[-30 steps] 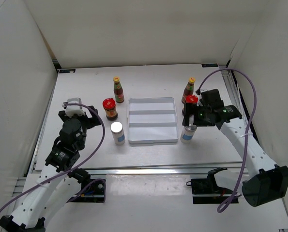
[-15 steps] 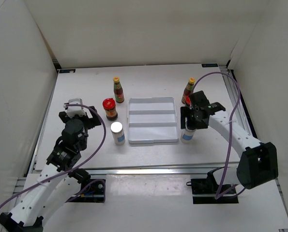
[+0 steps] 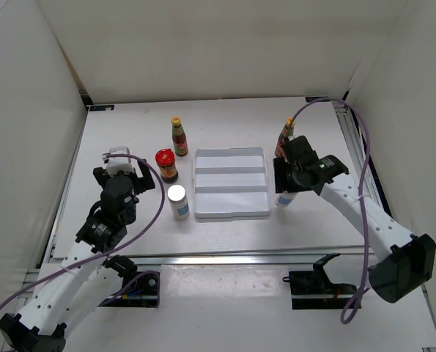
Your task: Organize the condiment bottles
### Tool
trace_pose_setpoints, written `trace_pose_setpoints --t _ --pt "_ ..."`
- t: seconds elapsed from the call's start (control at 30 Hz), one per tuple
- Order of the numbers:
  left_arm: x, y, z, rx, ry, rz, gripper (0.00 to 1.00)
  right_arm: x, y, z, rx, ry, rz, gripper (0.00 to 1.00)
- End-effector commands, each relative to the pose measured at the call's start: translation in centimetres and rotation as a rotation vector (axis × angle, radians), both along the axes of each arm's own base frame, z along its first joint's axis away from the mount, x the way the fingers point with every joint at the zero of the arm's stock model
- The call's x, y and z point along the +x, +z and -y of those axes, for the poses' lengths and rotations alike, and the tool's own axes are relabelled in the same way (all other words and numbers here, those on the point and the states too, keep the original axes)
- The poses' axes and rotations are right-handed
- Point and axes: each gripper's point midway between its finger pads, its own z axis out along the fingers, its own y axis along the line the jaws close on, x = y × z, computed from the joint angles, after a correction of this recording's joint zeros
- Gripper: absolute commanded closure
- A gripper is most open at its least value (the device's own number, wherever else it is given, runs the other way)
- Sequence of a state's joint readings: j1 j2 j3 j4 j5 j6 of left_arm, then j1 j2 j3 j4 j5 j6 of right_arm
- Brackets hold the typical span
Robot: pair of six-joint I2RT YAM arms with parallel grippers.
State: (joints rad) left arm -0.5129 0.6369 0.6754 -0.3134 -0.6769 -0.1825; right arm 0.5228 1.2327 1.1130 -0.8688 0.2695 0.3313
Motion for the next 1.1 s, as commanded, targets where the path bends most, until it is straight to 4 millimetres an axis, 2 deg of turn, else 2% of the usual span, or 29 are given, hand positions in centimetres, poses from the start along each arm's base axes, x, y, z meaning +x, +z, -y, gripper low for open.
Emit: trace_pose_setpoints --t 0.0,0.07,0.1,0.17,0.27,0.33,0.43,0.47,0.57,0.6,0.8,0.83,0.93,0.97,1.0,1.03,1.07 --pt "0.1 0.1 -0.1 0.012 0.008 -0.005 0.0 1.3 6.8 -2.3 0.069 0.061 0.191 0.86" --pt "0.1 0.1 -0.1 0.012 0.008 -0.005 0.0 1.1 7.9 -3.4 0.087 0.093 0.213 0.86" --pt "0.1 0.1 -0.1 0.012 0.008 -0.005 0.0 1.2 7.8 -4.6 0.09 0.123 0.211 0.86" --pt "0.1 0.2 -0.3 0.014 0.018 -0.004 0.0 1.6 7.8 -5.9 0.098 0.147 0.218 0.86" --pt "0.0 -0.2 -0.4 0.02 0.027 -0.01 0.0 2.7 5.1 -7.0 0.059 0.153 0.179 0.86" --pt "0.0 -0.2 -0.4 0.02 0.027 -0.01 0.0 2.7 3.5 -7.7 0.066 0.172 0.144 0.86" --pt "0.1 -0.1 -0.2 0.014 0.018 -0.003 0.0 2.6 2.0 -8.8 0.068 0.188 0.113 0.86" --pt "0.1 -0.1 -0.2 0.014 0.018 -0.003 0.0 2.4 0.9 -8.8 0.059 0.179 0.09 0.86" --pt "0.1 -0.1 -0.2 0.014 0.018 -0.003 0.0 2.5 -0.4 -9.1 0.068 0.184 0.085 0.83" --pt "0.1 0.0 -0.4 0.024 0.026 -0.004 0.0 2.3 -1.6 -9.0 0.052 0.184 0.065 0.81" --pt "0.1 -0.5 0.0 0.04 -0.009 -0.019 0.0 2.3 -3.9 -8.9 0.028 0.192 0.038 0.75" --pt "0.1 -0.6 0.2 0.049 -0.02 -0.022 0.0 2.3 -4.4 -8.9 0.018 0.192 0.025 0.72" --pt "0.1 -0.4 0.8 0.05 -0.063 -0.019 0.0 2.3 -5.4 -8.9 0.0 0.192 -0.001 0.55" --pt "0.1 -0.5 0.9 0.048 -0.072 -0.02 0.0 2.5 -5.1 -9.1 0.006 0.192 0.008 0.35" --pt "0.0 -0.2 1.5 0.034 -0.107 -0.011 0.0 2.5 -5.3 -9.1 0.006 0.184 0.0 0.22" --pt "-0.2 0.5 1.8 0.028 -0.136 0.006 0.0 2.7 -5.0 -9.3 0.012 0.184 0.008 0.0" --pt "-0.2 0.4 2.8 0.018 -0.188 0.003 0.0 2.9 -4.1 -9.5 0.028 0.184 0.03 0.0"
